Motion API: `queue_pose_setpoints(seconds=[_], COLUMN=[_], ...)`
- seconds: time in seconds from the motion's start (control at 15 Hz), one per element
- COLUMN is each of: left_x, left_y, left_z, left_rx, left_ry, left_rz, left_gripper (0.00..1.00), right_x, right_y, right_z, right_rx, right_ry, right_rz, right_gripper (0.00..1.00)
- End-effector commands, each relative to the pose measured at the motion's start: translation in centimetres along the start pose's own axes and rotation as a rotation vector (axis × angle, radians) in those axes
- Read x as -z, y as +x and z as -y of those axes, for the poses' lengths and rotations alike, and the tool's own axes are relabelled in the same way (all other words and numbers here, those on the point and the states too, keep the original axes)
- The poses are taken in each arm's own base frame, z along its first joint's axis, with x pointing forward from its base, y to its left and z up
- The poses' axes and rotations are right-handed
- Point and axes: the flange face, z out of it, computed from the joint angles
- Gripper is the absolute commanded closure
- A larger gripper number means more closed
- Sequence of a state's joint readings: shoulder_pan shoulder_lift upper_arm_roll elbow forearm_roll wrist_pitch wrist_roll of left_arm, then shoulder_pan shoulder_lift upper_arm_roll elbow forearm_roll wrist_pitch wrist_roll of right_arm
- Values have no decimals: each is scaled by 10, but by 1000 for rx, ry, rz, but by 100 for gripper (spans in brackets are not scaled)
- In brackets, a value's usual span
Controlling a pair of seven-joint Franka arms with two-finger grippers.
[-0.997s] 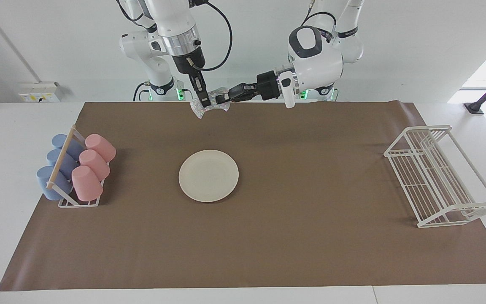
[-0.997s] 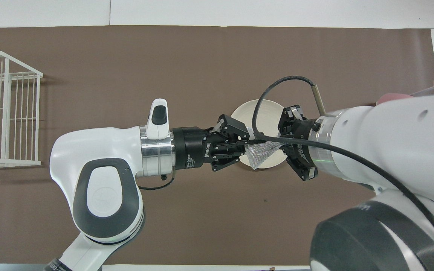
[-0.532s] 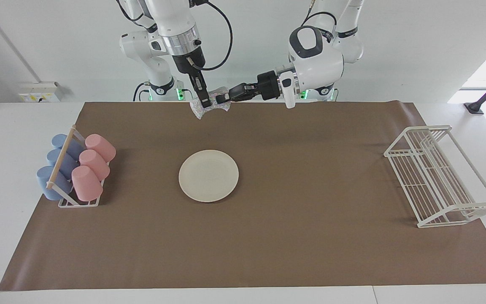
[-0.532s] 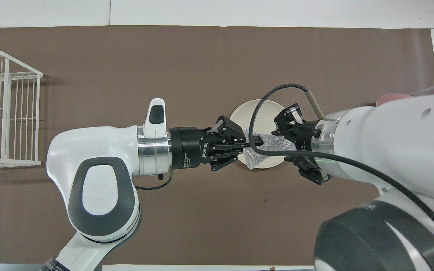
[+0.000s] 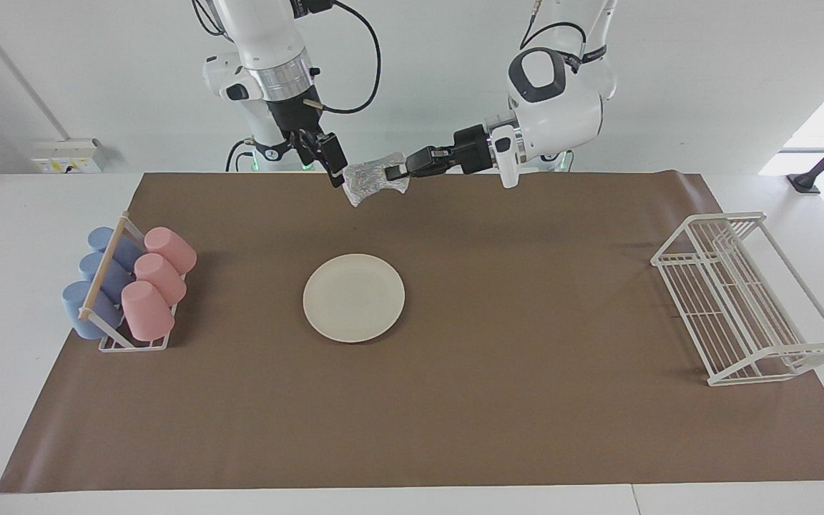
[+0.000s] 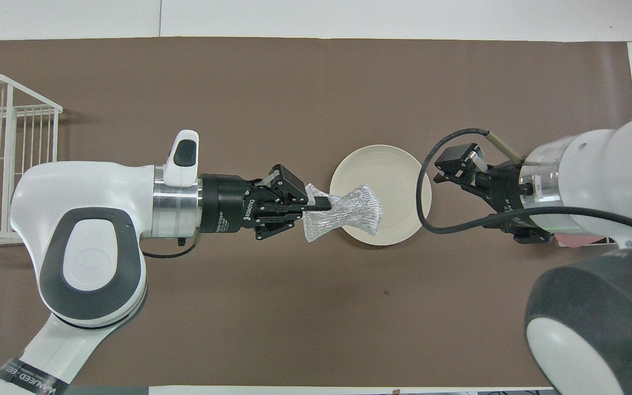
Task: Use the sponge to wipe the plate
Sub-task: 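Carry the sponge to the basket while the right gripper returns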
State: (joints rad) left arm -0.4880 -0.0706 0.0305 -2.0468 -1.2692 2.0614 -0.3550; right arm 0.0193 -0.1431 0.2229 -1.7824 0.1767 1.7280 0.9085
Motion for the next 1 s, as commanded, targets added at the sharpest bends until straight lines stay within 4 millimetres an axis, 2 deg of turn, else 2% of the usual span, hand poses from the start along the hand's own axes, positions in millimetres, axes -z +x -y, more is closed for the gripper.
queue_pose_setpoints(seconds=[0.0,0.13,0.33,0.6,0.8,0.93], left_x=[52,76,101,121,150,161], left_y=[20,34,48,62,76,79], left_z=[15,28,41,44,41,42], left_rx=[12,18,12,-22,-48,-73], left_ry=[85,145,231,400,572,701], left_rz=[-8,-31,-82,-158,-203,-247], left_gripper=[100,100,100,100,100,100], right_x=[1,0,2,-3,-20,-17], right_y=[31,49,59,71,98,101], right_z=[-32,-46,-52,-57,-60,-53], right_rx=[160,272,426,624,656,694], right_ry=[-18,-14,-11,-50,-90,-79], right_rz=[2,-6,-37,-80,-50,-55], right_gripper=[0,0,0,0,0,0])
